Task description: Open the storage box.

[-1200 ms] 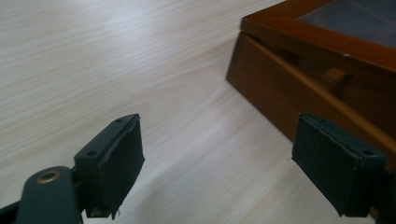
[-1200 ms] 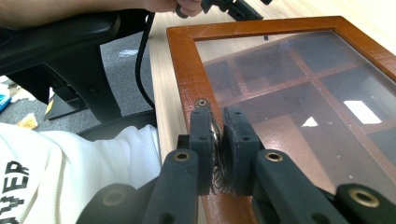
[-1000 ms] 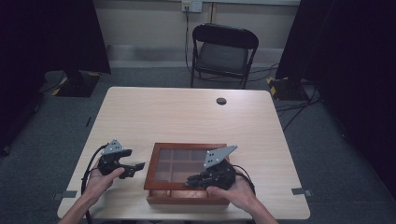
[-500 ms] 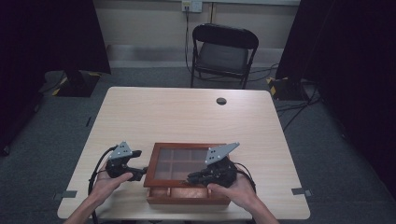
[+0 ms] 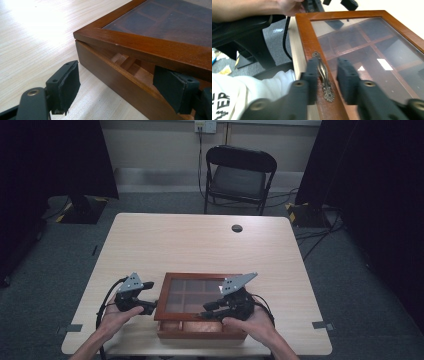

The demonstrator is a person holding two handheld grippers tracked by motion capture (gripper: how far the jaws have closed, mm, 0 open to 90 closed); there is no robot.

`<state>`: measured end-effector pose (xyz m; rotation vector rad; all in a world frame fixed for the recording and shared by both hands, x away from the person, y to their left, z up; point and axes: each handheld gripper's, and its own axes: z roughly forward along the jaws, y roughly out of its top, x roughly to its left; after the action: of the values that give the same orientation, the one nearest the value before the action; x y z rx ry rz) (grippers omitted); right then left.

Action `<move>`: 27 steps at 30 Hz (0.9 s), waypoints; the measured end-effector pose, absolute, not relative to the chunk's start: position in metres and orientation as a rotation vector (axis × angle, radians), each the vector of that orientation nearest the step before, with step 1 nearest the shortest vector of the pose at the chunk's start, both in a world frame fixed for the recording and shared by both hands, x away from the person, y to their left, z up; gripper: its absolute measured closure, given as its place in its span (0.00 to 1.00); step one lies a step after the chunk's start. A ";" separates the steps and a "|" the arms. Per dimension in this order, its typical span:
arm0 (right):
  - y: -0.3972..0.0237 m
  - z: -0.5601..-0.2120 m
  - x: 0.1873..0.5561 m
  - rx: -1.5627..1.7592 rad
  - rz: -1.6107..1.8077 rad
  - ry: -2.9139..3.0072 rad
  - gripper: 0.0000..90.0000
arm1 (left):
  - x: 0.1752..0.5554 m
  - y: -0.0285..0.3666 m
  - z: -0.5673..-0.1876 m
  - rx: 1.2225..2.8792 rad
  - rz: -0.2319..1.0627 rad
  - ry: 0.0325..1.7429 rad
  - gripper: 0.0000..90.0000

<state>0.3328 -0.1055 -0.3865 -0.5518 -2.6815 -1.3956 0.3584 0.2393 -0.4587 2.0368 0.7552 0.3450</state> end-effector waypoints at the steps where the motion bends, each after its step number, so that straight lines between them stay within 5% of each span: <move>1: -0.109 -0.386 0.334 -0.596 -1.403 -2.678 0.62 | 0.359 0.240 -0.458 2.036 0.347 0.757 0.23; 15: -0.148 -0.377 0.335 -0.767 -1.569 -2.629 0.27 | 0.359 0.241 -0.448 1.973 0.343 0.777 0.26; 27: -0.168 -0.379 0.330 -0.815 -1.602 -2.660 0.23 | 0.359 0.241 -0.438 1.927 0.355 0.791 0.26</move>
<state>0.3300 -0.1683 -0.3788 -0.8151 -2.6598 -1.6017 0.3585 0.2414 -0.4382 1.9266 0.7909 0.3548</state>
